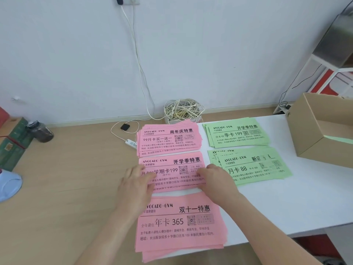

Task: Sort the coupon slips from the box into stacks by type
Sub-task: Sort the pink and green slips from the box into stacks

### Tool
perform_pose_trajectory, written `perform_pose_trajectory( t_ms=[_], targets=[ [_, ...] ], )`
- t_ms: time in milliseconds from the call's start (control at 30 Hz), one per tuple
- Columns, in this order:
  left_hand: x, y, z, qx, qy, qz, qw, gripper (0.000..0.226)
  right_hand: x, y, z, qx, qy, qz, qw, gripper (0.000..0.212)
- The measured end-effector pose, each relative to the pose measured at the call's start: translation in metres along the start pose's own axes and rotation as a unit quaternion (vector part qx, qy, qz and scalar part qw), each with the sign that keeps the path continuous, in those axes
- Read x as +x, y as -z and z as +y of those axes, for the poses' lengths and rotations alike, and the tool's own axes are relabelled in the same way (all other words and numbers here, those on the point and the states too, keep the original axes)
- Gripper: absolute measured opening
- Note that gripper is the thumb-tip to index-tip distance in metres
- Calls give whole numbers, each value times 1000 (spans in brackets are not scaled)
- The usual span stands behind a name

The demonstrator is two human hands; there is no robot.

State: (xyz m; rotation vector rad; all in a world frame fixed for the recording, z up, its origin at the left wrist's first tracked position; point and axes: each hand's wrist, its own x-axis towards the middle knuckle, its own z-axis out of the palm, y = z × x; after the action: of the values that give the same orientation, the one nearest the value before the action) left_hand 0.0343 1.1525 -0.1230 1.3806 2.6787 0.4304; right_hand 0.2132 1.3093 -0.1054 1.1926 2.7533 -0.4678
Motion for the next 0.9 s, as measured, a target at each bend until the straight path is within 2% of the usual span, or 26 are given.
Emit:
perform_pose_trajectory(
  t_ms=[133, 233, 300, 433, 533, 633, 800, 900],
  targets=[
    [0, 4, 8, 29, -12, -56, 998, 32, -3, 2, 3, -4, 19, -2, 1000, 30],
    [3, 12, 21, 43, -10, -56, 997, 32, -14, 19, 11, 35, 37, 12, 999, 38],
    [6, 21, 35, 18, -15, -28, 999, 29, -25, 42, 25, 63, 47, 49, 996, 39],
    [15, 45, 83, -79, -23, 0, 997, 23, -49, 100, 76, 77, 34, 150, 985, 28],
    [26, 60, 139, -128, -65, 30, 989, 23, -67, 141, 128, 75, -2, 206, 976, 23],
    [39, 71, 210, -169, -121, 41, 977, 20, -82, 174, 186, 56, -33, 221, 973, 26],
    [79, 60, 347, -167, -248, 30, 954, 18, -95, 218, 301, 49, -99, 177, 978, 42],
    [115, 39, 427, -132, -292, -15, 947, 20, -86, 235, 369, 53, -146, 156, 975, 52]
  ],
)
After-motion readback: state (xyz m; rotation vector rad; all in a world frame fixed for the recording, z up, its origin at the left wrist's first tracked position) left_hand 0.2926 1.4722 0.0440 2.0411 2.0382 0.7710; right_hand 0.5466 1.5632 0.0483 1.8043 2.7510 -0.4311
